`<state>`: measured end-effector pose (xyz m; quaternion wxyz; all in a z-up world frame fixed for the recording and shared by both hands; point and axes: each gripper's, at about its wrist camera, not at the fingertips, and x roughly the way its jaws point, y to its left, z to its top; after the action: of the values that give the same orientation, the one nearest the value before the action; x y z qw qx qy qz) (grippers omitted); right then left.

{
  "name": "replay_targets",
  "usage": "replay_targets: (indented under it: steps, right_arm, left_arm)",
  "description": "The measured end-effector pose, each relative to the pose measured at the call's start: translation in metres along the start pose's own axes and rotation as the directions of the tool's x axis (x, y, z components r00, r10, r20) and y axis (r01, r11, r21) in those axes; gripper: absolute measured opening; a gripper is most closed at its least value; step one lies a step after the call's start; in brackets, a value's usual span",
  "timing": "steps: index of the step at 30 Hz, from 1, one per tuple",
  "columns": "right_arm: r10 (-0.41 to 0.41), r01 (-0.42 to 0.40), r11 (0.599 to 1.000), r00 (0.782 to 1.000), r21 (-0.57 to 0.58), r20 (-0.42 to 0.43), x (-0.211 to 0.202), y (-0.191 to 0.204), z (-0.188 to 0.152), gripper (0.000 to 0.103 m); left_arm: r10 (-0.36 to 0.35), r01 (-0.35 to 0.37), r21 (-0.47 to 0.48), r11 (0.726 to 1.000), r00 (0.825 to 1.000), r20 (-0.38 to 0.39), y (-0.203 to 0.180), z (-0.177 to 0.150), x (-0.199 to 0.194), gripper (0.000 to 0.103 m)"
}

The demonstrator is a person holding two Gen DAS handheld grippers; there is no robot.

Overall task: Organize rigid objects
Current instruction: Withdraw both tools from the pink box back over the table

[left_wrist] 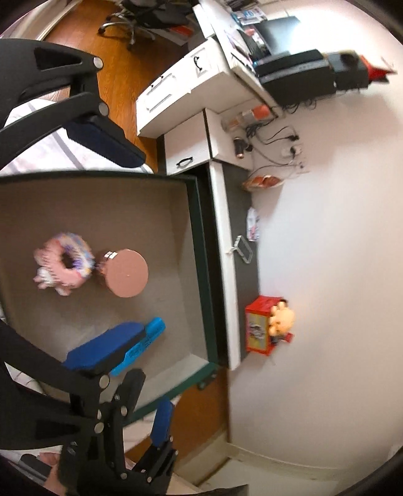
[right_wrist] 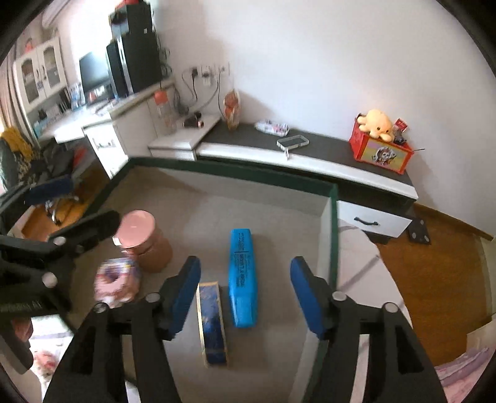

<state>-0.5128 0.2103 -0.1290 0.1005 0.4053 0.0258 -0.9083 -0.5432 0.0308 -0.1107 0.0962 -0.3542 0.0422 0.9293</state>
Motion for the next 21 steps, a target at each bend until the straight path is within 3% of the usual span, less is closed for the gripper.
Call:
replay_targets:
  steps: [1, 6, 8, 9, 15, 21]
  right_arm:
    - [0.000, 0.000, 1.000, 1.000, 0.002, 0.020, -0.010, 0.001, -0.003, 0.081]
    - [-0.058, 0.063, 0.998, 0.987, -0.030, 0.151, -0.078, 0.018, -0.028, 0.087]
    - [-0.082, 0.089, 0.996, 0.977, -0.028, 0.197, -0.101, 0.024, -0.038, 0.094]
    - [-0.107, 0.116, 0.993, 0.966, -0.023, 0.233, -0.118, 0.028, -0.047, 0.103]
    - [-0.181, 0.189, 0.982, 0.916, 0.012, 0.359, -0.192, 0.049, -0.088, 0.103]
    - [-0.269, 0.271, 0.961, 0.861, 0.057, 0.432, -0.245, 0.071, -0.136, 0.103]
  left_arm:
    - [0.001, 0.000, -0.012, 1.000, 1.000, 0.029, 0.005, -0.006, -0.018, 0.102]
    - [0.017, -0.014, -0.025, 1.000, 0.993, 0.117, 0.016, -0.030, -0.083, 0.103]
    - [0.035, -0.032, -0.021, 0.999, 0.984, 0.173, 0.018, -0.046, -0.114, 0.103]
    - [0.044, -0.040, -0.023, 0.999, 0.980, 0.196, 0.019, -0.053, -0.130, 0.103]
    - [0.113, -0.094, -0.074, 0.993, 0.942, 0.315, 0.019, -0.105, -0.212, 0.103]
    - [0.153, -0.122, -0.109, 0.987, 0.923, 0.354, 0.010, -0.149, -0.259, 0.103]
